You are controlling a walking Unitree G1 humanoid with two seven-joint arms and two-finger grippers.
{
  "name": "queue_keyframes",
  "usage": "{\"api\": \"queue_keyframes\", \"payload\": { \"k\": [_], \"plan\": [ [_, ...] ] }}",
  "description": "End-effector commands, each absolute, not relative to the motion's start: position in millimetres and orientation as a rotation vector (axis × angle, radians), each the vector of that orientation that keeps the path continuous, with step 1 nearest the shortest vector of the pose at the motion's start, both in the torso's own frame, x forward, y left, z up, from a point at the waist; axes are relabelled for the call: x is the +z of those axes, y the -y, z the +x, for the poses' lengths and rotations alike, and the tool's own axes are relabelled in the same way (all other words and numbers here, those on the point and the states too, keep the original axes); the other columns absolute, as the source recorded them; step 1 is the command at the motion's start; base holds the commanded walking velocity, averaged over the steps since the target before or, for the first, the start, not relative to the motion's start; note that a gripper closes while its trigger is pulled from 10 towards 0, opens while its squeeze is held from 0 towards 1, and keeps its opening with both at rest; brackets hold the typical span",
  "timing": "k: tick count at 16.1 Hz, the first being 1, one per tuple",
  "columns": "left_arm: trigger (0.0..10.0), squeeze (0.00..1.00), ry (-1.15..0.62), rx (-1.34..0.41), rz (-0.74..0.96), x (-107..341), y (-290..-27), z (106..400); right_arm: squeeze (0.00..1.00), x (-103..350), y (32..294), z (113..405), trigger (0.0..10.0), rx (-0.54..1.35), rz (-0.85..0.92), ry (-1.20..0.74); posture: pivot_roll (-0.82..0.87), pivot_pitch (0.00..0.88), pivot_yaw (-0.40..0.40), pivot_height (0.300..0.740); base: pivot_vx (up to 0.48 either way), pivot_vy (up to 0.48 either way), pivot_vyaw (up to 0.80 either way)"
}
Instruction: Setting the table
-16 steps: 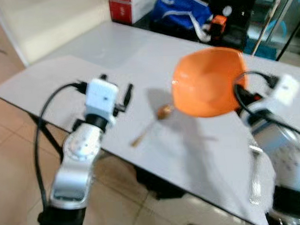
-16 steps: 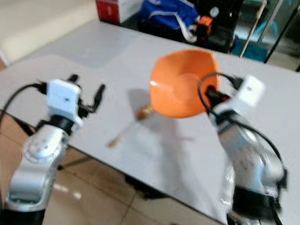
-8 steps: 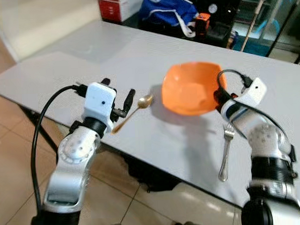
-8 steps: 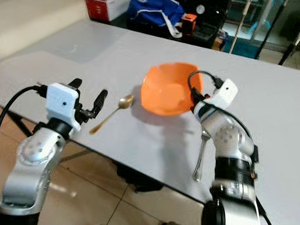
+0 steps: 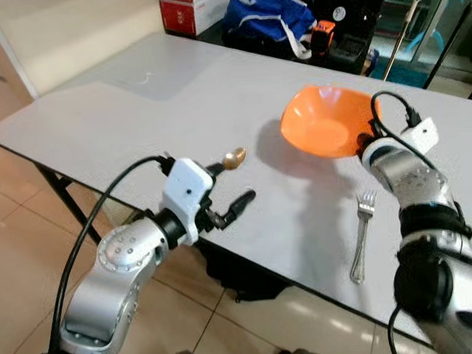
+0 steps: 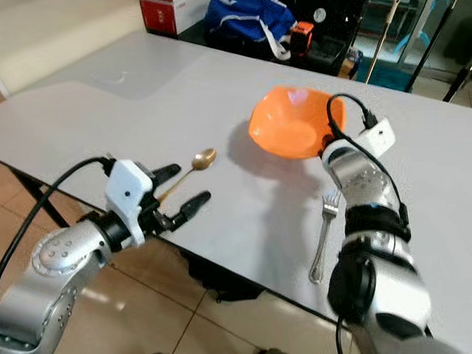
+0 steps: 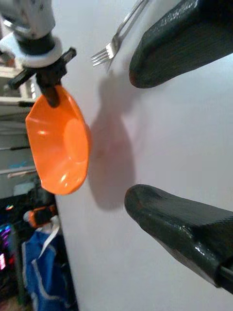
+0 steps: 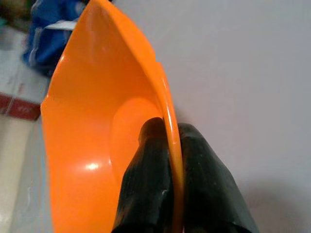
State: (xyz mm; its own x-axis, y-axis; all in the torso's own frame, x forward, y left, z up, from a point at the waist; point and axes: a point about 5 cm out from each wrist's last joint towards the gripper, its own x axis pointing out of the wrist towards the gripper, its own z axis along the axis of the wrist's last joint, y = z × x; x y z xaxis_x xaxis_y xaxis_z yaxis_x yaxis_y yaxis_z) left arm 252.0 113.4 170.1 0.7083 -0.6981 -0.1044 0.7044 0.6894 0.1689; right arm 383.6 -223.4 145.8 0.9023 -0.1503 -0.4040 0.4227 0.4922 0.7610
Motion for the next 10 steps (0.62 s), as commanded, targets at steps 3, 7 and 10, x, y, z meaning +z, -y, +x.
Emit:
{"api": "queue_keyframes", "payload": {
  "k": [3, 7, 10],
  "plan": [
    [10.0, 0.00, -0.075, -0.752, 0.226, 168, -121, 251, 0.00, 158, 236, 391, 10.0, -0.409, 1.060, -0.234, 0.08, 0.082, -0.022, 0.740, 0.000, 0.000, 0.00],
    [10.0, 0.00, -0.092, -0.766, 0.221, 169, -122, 246, 0.00, 161, 215, 399, 10.0, -0.348, 1.120, -0.280, 0.08, 0.099, -0.024, 0.740, 0.000, 0.000, 0.00],
    [10.0, 0.00, -0.101, -0.779, 0.216, 169, -120, 242, 0.00, 159, 203, 401, 10.0, -0.324, 1.139, -0.308, 0.08, 0.111, -0.025, 0.740, 0.000, 0.000, 0.00]
  ]
}}
